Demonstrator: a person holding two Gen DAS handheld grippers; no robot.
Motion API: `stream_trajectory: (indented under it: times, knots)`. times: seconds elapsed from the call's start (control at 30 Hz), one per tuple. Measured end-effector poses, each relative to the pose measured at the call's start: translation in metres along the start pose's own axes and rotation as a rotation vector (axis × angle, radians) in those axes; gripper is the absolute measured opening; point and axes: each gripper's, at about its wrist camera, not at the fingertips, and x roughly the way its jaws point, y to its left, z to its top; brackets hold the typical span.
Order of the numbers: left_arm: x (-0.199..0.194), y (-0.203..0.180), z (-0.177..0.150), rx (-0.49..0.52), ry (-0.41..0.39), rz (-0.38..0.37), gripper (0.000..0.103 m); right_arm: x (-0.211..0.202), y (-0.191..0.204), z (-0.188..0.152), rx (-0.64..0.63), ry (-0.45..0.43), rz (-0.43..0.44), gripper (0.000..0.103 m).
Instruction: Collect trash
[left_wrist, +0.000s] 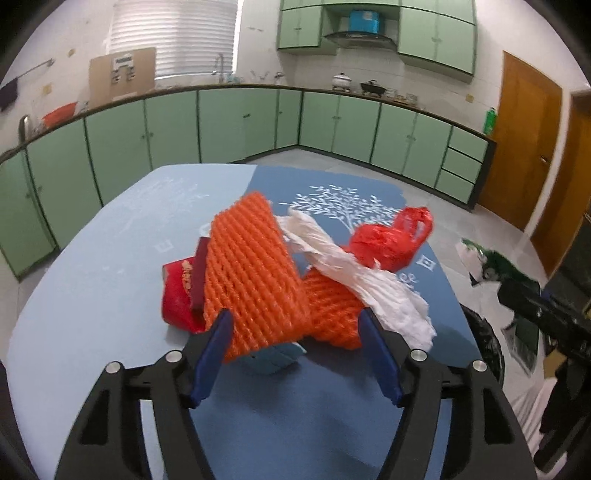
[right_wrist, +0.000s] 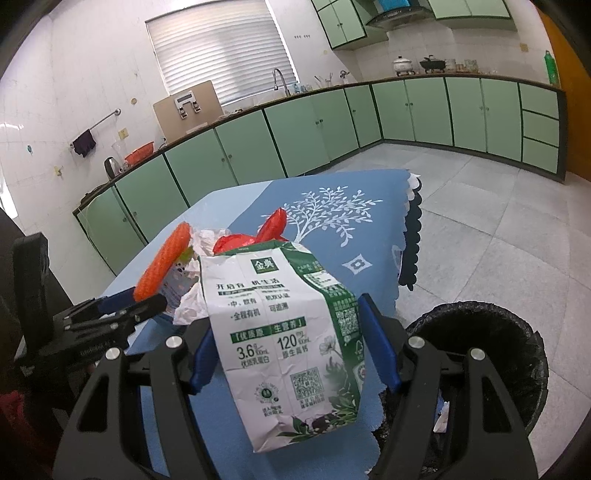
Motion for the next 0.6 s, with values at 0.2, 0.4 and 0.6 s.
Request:
stream_trajectory:
  times: [0.2, 0.4, 0.6]
  knots:
    - [-0.014, 0.003, 0.005, -0.002, -0.061, 0.046, 0.073, 0.004, 0.000, 0.002, -0.002, 0.006, -0.003, 0.066]
    - [0.012, 0.001, 0.009, 0.040, -0.016, 0.081, 0.074, 0.006, 0.004, 0.001, -0.005, 0.015, 0.001, 0.066]
    - [0.032, 0.006, 0.006, 0.026, 0.035, 0.059, 0.049, 0.006, 0.002, 0.002, -0.005, 0.015, -0.001, 0.066]
